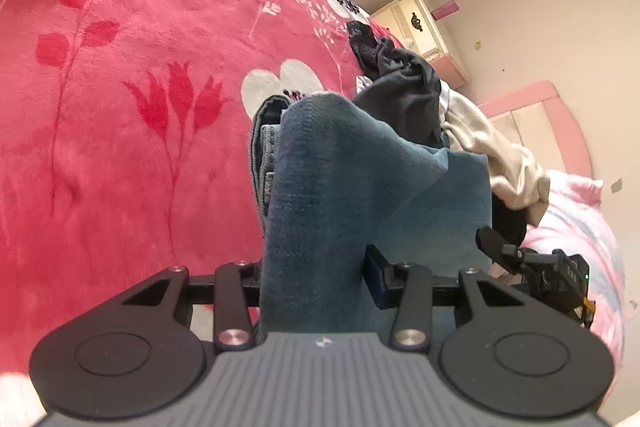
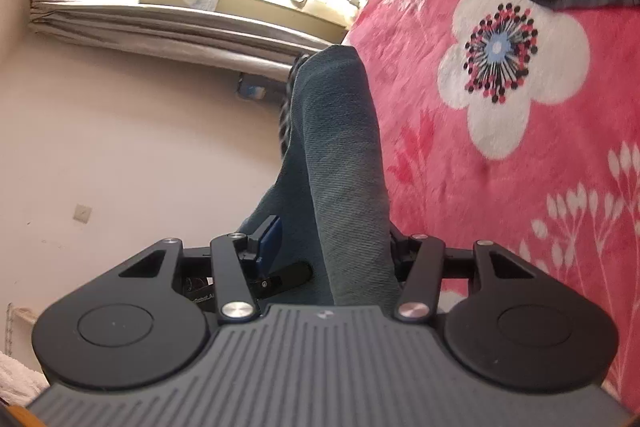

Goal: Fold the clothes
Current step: 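Lift the folded jeans off the bedspread with both grippers, then carry the jeans with both grippers and lower them onto the plaid clothes stack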

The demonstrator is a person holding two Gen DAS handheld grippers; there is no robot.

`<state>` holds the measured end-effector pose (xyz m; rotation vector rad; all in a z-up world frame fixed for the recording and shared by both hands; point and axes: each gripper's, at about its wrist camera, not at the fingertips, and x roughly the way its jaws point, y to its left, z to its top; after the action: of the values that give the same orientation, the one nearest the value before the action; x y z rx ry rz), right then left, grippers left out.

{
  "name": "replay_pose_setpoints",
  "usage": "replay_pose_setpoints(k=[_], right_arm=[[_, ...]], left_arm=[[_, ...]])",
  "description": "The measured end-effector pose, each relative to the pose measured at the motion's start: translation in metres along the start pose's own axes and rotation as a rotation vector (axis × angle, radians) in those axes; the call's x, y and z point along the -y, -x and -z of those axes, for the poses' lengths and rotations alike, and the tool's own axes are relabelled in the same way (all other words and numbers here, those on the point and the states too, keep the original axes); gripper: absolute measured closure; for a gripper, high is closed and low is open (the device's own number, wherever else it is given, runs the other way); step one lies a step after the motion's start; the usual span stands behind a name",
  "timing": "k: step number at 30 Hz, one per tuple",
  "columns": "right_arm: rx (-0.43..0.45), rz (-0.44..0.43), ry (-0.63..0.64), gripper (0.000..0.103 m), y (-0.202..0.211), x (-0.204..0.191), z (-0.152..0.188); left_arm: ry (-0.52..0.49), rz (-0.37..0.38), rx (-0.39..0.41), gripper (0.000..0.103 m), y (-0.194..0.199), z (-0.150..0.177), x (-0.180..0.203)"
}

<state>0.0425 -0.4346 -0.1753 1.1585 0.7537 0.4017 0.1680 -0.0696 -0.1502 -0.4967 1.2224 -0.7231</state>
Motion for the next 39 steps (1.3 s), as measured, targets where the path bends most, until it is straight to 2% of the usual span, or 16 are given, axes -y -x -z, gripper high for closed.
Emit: replay_pose_setpoints(k=[3,7,11,16,19,23,28,30,32,33,34,35,37,39], right_arm=[[-0.015,0.011,-0.004,0.053,-0.04,-0.016,-0.017],[-0.053,0.006,0.007,0.053,-0.11,-0.046,-0.044],[-0.112,-0.055,0.047,0.053,-0.215,-0.088,-0.078],[-0.174,-0.145,0.097,0.053,-0.365,-0.14,-0.122],[-0.2,-0.168,0.046,0.053,-0.451,-0.155,-0.148],[-0.202,-0.153,0.0,0.053,-0.536,-0.167,-0.181],[-0.158,-0.118,-0.107,0.054,-0.583,-0.154,-0.209],[-0.14,-0.104,-0.153,0.054,-0.598,-0.147,-0.218],[-0.119,-0.063,-0.189,0.054,-0.612,-0.128,-0.223],[-0.109,-0.039,-0.206,0.053,-0.618,-0.116,-0.223],[-0.101,-0.025,-0.231,0.053,-0.622,-0.103,-0.222],[-0.093,-0.016,-0.266,0.056,-0.624,-0.089,-0.221],[-0.076,-0.014,-0.335,0.056,-0.627,-0.062,-0.218],[-0.043,-0.043,-0.37,0.052,-0.616,-0.057,-0.22]], left_arm=[[0.03,0.02,0.025,0.059,0.015,-0.03,-0.026],[0.068,0.022,0.097,0.059,0.055,-0.083,-0.071],[0.085,-0.024,0.201,0.059,0.11,-0.152,-0.119],[0.102,-0.115,0.276,0.059,0.163,-0.261,-0.186],[0.088,-0.177,0.296,0.059,0.178,-0.328,-0.222],[0.139,-0.192,0.275,0.059,0.173,-0.402,-0.272],[0.111,-0.213,0.251,0.058,0.151,-0.462,-0.299],[0.118,-0.252,0.235,0.055,0.133,-0.478,-0.311],[0.128,-0.312,0.217,0.044,0.113,-0.489,-0.326],[0.145,-0.35,0.215,0.044,0.104,-0.491,-0.334],[0.167,-0.372,0.223,0.037,0.098,-0.491,-0.342],[0.192,-0.372,0.241,0.032,0.094,-0.49,-0.35],[0.239,-0.31,0.302,0.032,0.1,-0.488,-0.36],[0.261,-0.284,0.336,0.033,0.112,-0.486,-0.366]])
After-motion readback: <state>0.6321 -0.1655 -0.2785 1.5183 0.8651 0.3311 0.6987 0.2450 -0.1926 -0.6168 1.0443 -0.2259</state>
